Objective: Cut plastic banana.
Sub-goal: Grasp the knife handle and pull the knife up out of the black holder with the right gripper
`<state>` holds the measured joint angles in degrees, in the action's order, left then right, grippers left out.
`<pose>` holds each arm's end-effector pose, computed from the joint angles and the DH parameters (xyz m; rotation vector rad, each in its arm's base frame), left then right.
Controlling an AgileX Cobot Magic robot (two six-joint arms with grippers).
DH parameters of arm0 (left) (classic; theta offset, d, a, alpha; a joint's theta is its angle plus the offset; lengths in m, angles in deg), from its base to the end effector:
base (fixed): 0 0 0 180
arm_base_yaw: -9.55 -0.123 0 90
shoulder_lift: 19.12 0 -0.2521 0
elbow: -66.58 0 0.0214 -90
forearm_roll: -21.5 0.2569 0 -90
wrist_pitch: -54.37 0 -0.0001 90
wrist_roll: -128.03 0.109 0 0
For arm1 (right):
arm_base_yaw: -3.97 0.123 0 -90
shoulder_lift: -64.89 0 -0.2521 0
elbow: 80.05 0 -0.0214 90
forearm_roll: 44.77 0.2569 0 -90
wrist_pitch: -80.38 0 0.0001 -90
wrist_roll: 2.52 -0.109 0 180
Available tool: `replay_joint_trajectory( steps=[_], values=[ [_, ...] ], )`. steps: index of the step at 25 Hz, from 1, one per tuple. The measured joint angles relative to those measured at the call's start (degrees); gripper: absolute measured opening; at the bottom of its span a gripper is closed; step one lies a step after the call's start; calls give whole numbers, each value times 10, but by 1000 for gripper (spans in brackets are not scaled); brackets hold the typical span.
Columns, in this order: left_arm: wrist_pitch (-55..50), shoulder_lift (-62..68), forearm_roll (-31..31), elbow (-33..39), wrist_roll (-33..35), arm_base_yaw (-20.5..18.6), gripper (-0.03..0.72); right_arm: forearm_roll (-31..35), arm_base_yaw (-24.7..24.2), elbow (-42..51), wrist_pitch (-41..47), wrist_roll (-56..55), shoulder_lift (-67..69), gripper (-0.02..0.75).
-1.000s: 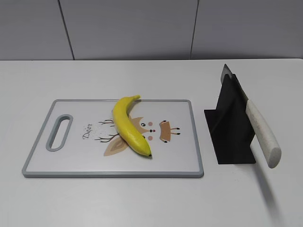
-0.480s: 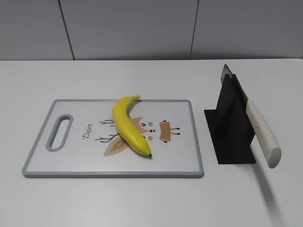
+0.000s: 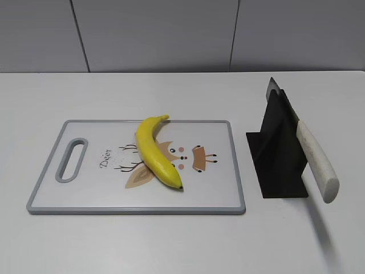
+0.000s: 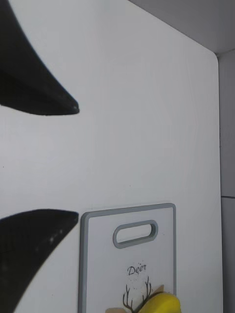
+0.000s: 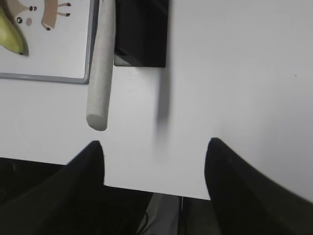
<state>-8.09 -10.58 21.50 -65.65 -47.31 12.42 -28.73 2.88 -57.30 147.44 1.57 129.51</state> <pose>0.0480 -0.0024 0.2682 0.1361 2.0685 0.0192 0.1949 0.0240 0.2895 -0.0019 2.6644 0.3511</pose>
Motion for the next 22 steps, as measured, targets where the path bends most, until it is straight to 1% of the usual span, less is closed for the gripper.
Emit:
replay_joint_trajectory(
  steps=[3,6,12,15,18,22],
  values=[
    [0,0,0,0,0,0,589,15,1,-17,7,6,51,503],
    [0,0,0,0,0,0,589,18,14,-36,7,10,91,503],
    [0,0,0,0,0,0,588,19,79,-68,-12,-5,156,488],
    [0,0,0,0,0,0,587,-8,121,-81,-22,-35,193,479],
    [0,0,0,0,0,0,586,-57,156,-84,-28,-81,229,472],
    [0,0,0,0,0,0,584,-75,179,-84,-44,-107,270,471]
  ],
)
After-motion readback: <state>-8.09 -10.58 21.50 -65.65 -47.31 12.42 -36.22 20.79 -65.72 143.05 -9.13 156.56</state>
